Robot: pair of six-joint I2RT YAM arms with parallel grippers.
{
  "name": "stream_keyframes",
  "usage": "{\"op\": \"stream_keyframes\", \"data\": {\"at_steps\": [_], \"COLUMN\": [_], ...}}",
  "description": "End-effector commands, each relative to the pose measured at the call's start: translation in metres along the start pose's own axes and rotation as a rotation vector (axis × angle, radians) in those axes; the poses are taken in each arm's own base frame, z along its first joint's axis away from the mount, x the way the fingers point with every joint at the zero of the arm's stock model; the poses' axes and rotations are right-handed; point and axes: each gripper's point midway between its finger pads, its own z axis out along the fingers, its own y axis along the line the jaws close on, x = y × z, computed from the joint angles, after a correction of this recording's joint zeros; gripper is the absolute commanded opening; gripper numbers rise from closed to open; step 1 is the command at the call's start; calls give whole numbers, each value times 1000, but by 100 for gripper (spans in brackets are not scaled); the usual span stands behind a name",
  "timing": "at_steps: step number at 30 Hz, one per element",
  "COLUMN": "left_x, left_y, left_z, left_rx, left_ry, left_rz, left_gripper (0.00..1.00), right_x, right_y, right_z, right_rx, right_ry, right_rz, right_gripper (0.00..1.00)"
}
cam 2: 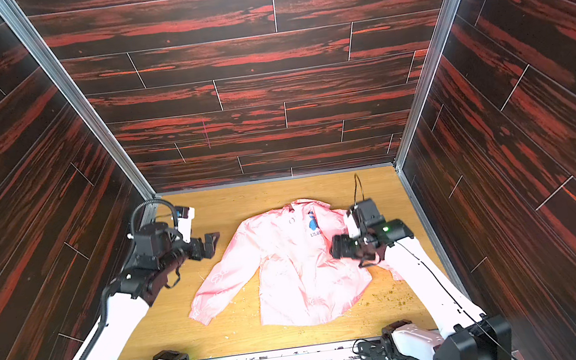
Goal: Unzip the jacket
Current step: Flatten out the jacket at the center of the board.
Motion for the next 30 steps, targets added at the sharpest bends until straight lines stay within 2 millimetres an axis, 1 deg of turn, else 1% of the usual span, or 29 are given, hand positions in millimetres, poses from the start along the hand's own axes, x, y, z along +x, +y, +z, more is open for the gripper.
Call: {"op": "stream_keyframes", "data": {"at_steps": [1, 4, 7, 9, 10, 12, 13, 16, 18, 20, 21, 25, 28, 30], "left_x": [42, 66, 79, 86, 89, 100, 105, 122, 136, 149, 154, 170, 179, 185], "left_y": [-25, -37, -44, -49, -49, -56, -57, -65, -69, -73, -75, -90, -104, -115], "left_z": [2, 10, 14, 14, 14, 13, 13, 11, 13, 15, 17, 28, 37, 44], "left_rx": [59, 85, 93, 100, 95, 118, 120, 141, 137, 127, 122, 128, 134, 148], "left_ry": [112, 163, 188, 208, 219, 261, 279, 341, 388, 436, 457, 531, 570, 593], "left_rz": [-111, -206, -272, -289, -300, -316, -324, -338, -325, -321, -323, -356, -347, -362], "left_gripper": [91, 83, 83, 85, 87, 90, 92, 94, 94, 94, 94, 94, 94, 94], "right_x": [16, 14, 15, 16, 16, 15, 13, 6, 5, 7, 10, 17, 11, 5], "right_y": [-14, -20, -27, -35, -39, -46, -46, -51, -61, -70, -74, -79, -77, -69], "right_z": [22, 50, 75, 85, 87, 84, 80, 59, 47, 44, 47, 68, 82, 90], "right_rx": [41, 56, 69, 108, 130, 181, 191, 243, 312, 367, 375, 300, 209, 156], "right_ry": [67, 109, 152, 171, 176, 177, 170, 124, 118, 127, 145, 198, 210, 214], "right_rz": [128, 161, 182, 179, 175, 160, 152, 127, 108, 97, 100, 136, 164, 155], "right_gripper": [83, 83, 83, 82, 82, 82, 83, 84, 86, 89, 91, 92, 92, 91]}}
